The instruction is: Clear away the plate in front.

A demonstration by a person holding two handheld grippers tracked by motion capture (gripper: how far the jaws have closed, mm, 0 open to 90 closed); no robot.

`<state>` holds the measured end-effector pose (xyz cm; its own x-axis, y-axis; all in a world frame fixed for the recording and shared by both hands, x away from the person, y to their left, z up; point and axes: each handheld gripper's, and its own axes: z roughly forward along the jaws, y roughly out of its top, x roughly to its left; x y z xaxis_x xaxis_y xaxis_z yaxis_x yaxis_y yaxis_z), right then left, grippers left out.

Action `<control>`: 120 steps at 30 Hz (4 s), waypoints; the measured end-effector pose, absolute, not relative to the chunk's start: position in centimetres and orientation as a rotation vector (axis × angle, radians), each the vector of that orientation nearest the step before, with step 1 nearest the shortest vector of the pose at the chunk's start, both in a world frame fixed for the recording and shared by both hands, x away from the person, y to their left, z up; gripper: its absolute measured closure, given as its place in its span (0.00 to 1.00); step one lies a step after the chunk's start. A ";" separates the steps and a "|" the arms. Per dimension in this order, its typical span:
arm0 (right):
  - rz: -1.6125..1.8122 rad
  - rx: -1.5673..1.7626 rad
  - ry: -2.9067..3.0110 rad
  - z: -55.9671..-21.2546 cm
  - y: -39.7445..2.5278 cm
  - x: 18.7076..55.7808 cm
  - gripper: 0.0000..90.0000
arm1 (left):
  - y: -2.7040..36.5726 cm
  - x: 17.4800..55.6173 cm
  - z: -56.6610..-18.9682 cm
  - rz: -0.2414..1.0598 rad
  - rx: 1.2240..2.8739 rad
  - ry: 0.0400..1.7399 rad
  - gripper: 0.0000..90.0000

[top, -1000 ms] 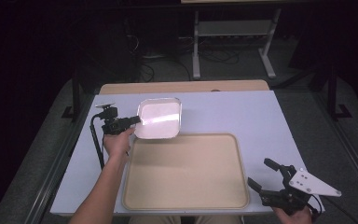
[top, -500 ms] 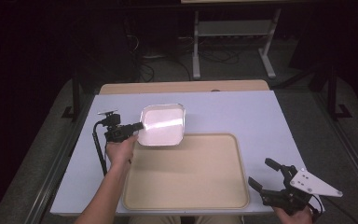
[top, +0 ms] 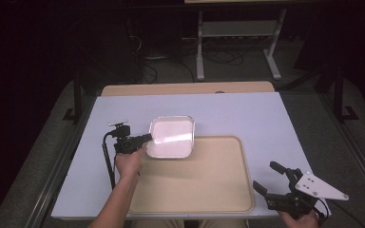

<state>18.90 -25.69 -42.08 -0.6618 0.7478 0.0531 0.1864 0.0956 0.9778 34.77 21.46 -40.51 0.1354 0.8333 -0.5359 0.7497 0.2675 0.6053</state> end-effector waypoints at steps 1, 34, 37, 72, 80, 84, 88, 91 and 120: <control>1.598 0.912 1.916 -42.1 -25.7 18.9 0.14 | 21.4 34.7 -40.5 0.118 1.492 1.622 0.99; 1.619 0.899 1.921 -42.1 -25.9 18.8 0.15 | 18.2 29.4 -43.4 0.101 1.503 1.644 0.99; 1.619 0.900 1.921 -42.1 -25.9 18.8 0.14 | 18.0 29.0 -43.7 0.105 1.510 1.654 0.99; 1.619 0.879 1.933 -42.0 -25.6 18.6 0.14 | 16.4 26.3 -44.8 0.164 1.489 1.753 0.96; 1.617 0.877 1.937 -41.9 -25.5 18.6 0.14 | 16.0 26.0 -44.8 0.189 1.481 1.763 0.96; 1.613 0.876 1.940 -41.9 -25.5 18.6 0.15 | 15.9 26.0 -44.8 0.193 1.487 1.762 0.96; 1.612 0.876 1.940 -41.9 -25.5 18.6 0.15 | 15.9 26.0 -44.8 0.197 1.491 1.757 0.96; 1.614 0.875 1.939 -41.9 -25.5 18.6 0.15 | 16.0 26.0 -44.9 0.182 1.499 1.746 0.95; 1.579 0.895 1.944 -42.0 -25.4 18.7 0.15 | 18.8 24.9 -42.5 0.308 1.689 1.480 0.72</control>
